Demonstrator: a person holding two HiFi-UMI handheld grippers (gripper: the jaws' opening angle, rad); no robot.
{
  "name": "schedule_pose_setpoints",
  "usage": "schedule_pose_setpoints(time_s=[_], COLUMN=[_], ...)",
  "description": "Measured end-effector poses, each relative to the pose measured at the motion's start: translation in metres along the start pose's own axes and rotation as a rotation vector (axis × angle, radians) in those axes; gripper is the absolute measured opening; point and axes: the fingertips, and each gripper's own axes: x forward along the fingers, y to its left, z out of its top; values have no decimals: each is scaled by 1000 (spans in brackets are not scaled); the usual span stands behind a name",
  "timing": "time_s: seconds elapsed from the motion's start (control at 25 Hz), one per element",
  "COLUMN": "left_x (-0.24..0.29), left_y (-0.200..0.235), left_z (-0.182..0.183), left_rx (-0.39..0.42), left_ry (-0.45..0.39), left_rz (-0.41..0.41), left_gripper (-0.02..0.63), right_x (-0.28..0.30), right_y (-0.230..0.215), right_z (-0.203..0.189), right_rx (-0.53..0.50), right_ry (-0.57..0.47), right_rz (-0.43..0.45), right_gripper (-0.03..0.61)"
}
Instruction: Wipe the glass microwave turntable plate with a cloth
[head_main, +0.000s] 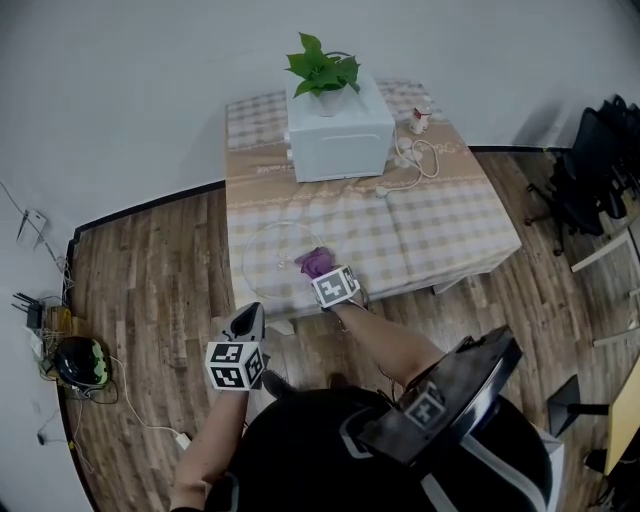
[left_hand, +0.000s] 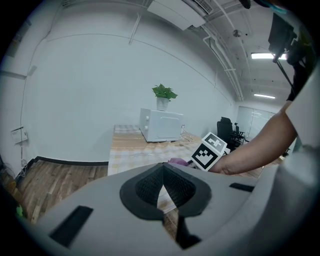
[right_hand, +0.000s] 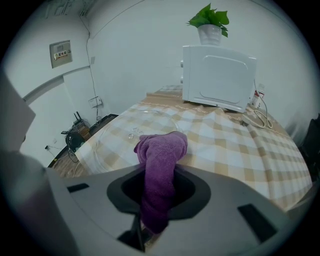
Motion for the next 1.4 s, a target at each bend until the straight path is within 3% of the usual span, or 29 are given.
schedule_pose_setpoints(time_s=[0.16, 0.56, 0.88, 1.2, 1.4], left_x=[1, -16, -54, -89, -111], left_y=[-4, -3, 27, 41, 49], left_z=[8, 42, 74, 98, 116], left_rx=[-1, 48, 100, 161, 158], left_ry=[-19, -98, -171, -240, -286], left_rz=[10, 3, 10, -8, -21], left_gripper=[2, 2, 2, 2, 2], right_x=[-9, -75, -144, -204, -236], right_y=[2, 24, 63, 104, 126], right_z=[1, 53, 95, 124, 138], right_rx=[-7, -74, -36, -60, -85], right_ry=[-24, -242, -406, -559, -633], right_rz=[24, 105, 144, 121, 129], right_gripper=[89, 89, 89, 89, 89])
